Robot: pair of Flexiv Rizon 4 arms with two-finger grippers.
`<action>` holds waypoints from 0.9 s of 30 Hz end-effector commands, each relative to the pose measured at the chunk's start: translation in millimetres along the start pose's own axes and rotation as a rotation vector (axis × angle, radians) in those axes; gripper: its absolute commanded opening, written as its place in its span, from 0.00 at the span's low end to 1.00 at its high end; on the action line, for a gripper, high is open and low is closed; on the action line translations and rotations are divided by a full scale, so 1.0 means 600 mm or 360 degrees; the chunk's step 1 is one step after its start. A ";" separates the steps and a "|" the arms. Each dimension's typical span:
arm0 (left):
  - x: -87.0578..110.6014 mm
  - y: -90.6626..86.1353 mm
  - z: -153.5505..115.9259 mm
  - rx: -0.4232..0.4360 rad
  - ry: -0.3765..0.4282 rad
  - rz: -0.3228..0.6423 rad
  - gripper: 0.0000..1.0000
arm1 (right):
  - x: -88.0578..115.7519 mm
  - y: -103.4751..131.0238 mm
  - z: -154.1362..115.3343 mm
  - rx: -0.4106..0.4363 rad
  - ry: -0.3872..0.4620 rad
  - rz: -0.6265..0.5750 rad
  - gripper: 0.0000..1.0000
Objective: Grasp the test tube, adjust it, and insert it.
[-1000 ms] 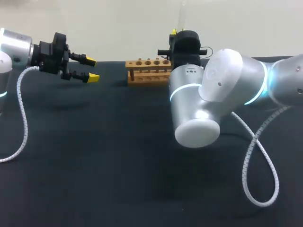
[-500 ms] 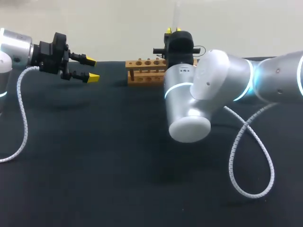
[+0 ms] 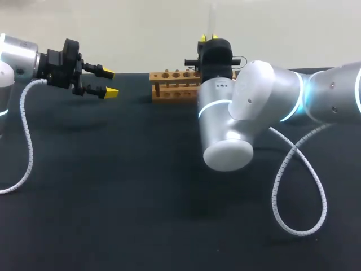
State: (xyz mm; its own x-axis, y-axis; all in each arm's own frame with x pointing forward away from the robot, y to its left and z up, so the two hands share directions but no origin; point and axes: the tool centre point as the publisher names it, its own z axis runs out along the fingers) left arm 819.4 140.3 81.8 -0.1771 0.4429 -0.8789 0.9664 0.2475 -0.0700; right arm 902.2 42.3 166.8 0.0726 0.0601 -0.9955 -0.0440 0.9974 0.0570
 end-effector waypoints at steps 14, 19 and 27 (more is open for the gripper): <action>0.002 -0.003 0.000 -0.0010 -0.0006 0.0006 1.00 | 0.004 -0.005 -0.003 -0.0039 0.0012 0.0002 0.00; 0.002 -0.003 0.000 -0.0010 -0.0006 0.0006 1.00 | 0.010 -0.005 -0.004 -0.0042 0.0020 0.0004 0.00; 0.002 -0.003 0.000 -0.0010 -0.0006 0.0006 1.00 | 0.017 -0.011 0.006 -0.0035 0.0017 -0.0007 0.00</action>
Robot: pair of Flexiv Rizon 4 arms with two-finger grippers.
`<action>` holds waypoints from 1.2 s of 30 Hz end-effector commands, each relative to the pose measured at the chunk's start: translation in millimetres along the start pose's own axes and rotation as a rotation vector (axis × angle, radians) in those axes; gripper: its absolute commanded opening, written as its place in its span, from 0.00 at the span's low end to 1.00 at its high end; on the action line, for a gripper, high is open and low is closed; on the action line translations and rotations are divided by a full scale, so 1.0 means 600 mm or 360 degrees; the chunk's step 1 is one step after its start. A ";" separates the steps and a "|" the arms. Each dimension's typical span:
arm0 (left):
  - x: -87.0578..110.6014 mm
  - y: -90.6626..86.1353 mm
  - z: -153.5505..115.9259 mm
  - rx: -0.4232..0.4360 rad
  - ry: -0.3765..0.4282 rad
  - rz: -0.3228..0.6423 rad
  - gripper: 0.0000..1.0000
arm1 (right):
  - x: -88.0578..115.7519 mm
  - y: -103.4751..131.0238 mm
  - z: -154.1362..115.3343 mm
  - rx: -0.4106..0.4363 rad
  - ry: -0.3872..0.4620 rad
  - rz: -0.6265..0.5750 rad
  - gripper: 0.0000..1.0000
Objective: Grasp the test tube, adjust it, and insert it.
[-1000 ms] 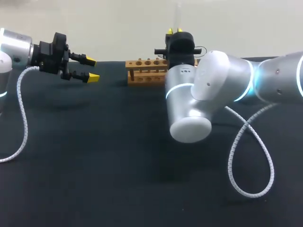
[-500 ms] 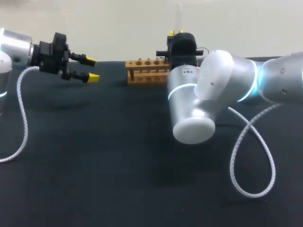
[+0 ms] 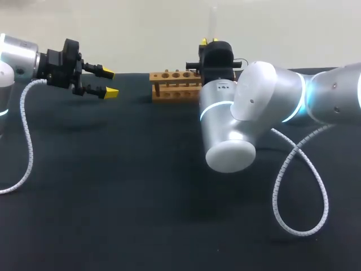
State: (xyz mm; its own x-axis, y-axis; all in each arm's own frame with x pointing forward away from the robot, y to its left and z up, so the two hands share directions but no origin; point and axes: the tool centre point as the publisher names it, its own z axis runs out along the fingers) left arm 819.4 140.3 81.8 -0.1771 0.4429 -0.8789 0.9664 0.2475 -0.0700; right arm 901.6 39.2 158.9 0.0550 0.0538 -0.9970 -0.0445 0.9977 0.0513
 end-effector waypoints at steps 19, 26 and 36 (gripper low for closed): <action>0.002 -0.003 0.000 -0.0010 -0.0006 0.0006 1.00 | 0.043 0.004 -0.003 -0.0086 0.0085 0.0009 0.00; 0.002 -0.003 0.000 -0.0010 -0.0006 0.0006 1.00 | 0.063 0.004 -0.005 -0.0079 0.0131 0.0035 0.00; 0.002 -0.003 0.000 -0.0010 -0.0006 0.0006 1.00 | 0.081 0.008 -0.003 -0.0078 0.0172 0.0074 0.08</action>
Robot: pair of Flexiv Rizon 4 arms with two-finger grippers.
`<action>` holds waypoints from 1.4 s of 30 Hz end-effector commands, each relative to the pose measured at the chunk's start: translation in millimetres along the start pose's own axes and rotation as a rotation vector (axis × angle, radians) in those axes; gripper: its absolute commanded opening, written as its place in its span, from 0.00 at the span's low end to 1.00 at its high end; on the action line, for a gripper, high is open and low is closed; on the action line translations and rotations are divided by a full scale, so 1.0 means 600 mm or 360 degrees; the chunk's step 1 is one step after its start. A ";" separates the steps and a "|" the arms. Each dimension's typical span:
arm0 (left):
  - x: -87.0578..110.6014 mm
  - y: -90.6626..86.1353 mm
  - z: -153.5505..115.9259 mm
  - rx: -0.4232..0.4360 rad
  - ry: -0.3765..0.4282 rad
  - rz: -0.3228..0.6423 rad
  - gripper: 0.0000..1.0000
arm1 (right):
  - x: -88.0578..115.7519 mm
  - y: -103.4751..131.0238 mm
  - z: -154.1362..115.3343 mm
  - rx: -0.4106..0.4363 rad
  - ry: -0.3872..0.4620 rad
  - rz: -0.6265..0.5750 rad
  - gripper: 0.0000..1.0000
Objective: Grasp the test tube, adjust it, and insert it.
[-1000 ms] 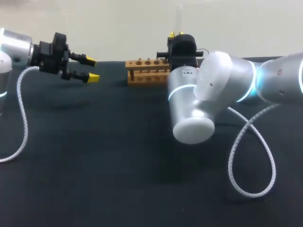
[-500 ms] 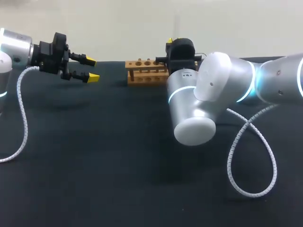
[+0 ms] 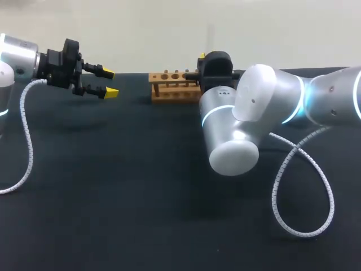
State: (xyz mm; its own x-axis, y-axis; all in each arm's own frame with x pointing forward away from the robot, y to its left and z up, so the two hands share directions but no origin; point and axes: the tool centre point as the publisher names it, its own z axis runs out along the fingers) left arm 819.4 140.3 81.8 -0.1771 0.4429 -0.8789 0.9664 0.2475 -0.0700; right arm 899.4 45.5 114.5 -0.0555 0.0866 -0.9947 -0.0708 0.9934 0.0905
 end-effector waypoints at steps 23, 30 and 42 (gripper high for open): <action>0.002 -0.003 0.000 -0.0010 -0.0006 0.0006 1.00 | -0.015 -0.002 -0.024 -0.0117 -0.0020 0.0070 1.00; 0.002 -0.003 0.000 -0.0010 -0.0006 0.0006 1.00 | -0.053 0.003 -0.075 -0.0388 -0.0030 0.0135 1.00; 0.002 -0.003 0.000 -0.0010 -0.0006 0.0006 1.00 | -0.086 0.007 -0.139 -0.0608 0.0104 0.0138 1.00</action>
State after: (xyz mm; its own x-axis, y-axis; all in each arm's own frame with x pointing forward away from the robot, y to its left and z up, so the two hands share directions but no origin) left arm 819.4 140.3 81.8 -0.1771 0.4429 -0.8789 0.9664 0.2475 -0.0700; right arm 833.5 49.0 165.7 -0.1509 0.1577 -0.9759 -0.1172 0.9774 0.1760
